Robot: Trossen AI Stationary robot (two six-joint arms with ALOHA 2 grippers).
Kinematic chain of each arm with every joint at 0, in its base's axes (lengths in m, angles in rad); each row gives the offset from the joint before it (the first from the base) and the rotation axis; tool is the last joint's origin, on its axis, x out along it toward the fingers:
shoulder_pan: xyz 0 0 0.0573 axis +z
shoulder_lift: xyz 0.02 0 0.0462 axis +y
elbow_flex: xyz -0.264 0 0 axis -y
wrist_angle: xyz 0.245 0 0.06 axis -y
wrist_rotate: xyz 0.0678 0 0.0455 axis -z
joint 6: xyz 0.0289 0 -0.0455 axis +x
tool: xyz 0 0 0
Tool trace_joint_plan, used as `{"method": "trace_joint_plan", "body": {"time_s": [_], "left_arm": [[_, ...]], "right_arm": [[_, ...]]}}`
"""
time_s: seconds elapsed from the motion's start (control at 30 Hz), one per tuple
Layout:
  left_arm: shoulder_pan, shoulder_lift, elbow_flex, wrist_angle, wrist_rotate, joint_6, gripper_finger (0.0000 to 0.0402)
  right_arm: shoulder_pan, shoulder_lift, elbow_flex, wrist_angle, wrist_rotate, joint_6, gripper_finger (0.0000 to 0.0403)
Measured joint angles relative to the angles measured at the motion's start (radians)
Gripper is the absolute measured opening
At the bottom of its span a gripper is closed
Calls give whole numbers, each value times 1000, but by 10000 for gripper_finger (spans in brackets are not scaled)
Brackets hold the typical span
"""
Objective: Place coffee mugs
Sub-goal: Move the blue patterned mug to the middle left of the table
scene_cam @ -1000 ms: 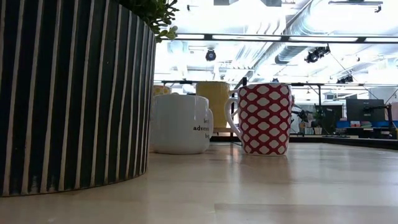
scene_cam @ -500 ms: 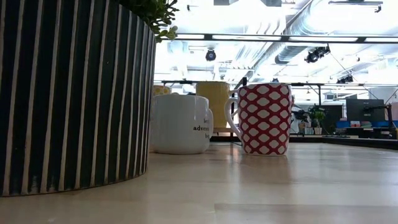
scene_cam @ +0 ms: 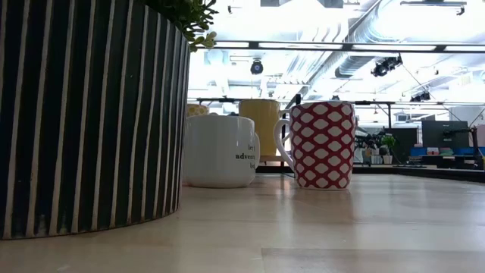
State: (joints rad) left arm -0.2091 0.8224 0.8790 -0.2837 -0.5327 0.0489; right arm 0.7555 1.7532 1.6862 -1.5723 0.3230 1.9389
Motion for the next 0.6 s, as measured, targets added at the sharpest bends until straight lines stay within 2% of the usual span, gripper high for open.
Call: {"method": "trace_joint_plan", "body": {"time_s": [0.17, 0.4, 0.6], "left_arm": [[59, 24, 62, -1, 12, 36, 81], [132, 61, 100, -5, 130, 92, 81], [182, 80, 100, -10, 227, 96, 81]], "right_arm": [[42, -49, 1, 0, -140, 55, 78], [113, -14, -1, 46, -338, 124, 78], [171, -12, -1, 82, -380, 233, 78]]}}
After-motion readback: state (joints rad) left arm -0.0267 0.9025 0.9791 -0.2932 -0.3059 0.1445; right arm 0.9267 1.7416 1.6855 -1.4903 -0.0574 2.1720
